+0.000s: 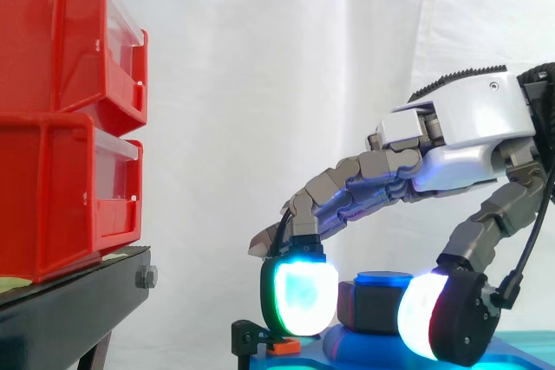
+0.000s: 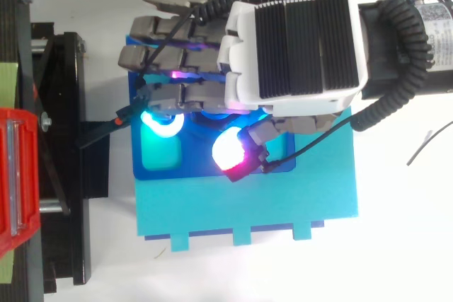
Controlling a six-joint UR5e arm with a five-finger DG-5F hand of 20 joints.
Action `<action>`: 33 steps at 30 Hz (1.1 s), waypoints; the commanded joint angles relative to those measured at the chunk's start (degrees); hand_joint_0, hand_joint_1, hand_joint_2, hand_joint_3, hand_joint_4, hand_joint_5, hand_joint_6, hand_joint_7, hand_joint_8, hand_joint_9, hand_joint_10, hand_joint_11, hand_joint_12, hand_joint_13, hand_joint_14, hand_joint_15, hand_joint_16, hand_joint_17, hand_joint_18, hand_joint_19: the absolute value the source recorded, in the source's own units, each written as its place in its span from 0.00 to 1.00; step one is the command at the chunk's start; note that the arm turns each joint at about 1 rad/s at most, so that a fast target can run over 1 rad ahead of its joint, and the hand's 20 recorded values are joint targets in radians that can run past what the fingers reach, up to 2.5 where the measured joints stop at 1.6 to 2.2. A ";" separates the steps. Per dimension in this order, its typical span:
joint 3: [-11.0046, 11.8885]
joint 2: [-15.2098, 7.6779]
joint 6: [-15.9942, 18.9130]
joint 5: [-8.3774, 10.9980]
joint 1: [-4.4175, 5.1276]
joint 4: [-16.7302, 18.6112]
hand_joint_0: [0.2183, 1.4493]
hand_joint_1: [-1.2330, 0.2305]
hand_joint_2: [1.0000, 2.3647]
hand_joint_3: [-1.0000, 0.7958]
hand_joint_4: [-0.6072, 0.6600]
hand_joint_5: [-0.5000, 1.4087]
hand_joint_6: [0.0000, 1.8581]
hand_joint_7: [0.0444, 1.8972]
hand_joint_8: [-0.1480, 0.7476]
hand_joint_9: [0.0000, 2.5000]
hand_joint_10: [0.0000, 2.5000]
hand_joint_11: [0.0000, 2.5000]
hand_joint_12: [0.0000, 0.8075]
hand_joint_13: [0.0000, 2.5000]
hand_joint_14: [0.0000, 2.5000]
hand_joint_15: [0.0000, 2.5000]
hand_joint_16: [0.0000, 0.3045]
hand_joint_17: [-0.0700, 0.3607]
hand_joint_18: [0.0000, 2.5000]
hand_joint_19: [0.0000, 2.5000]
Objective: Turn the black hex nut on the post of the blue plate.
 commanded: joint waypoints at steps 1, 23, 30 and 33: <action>0.24 0.17 -0.04 0.17 0.38 -0.26 0.24 0.33 0.00 0.28 0.60 0.14 0.27 0.46 0.41 0.09 0.00 0.00 0.44 0.04 0.00 0.00 0.18 0.44 0.00 0.00; 7.98 5.18 0.04 3.68 0.82 -17.05 0.20 0.42 0.00 0.28 0.60 0.14 0.27 0.43 0.42 0.07 0.00 0.00 0.46 0.02 0.00 0.00 0.20 0.48 0.00 0.00; -4.33 13.97 4.09 8.69 1.70 -10.54 0.19 0.43 0.00 0.28 0.57 0.14 0.27 0.39 0.42 0.07 0.00 0.00 0.46 0.01 0.00 0.00 0.20 0.48 0.00 0.00; -11.09 18.28 6.90 10.36 2.23 -5.97 0.19 0.43 0.00 0.28 0.56 0.14 0.27 0.38 0.42 0.07 0.00 0.00 0.46 0.00 0.00 0.00 0.20 0.48 0.00 0.01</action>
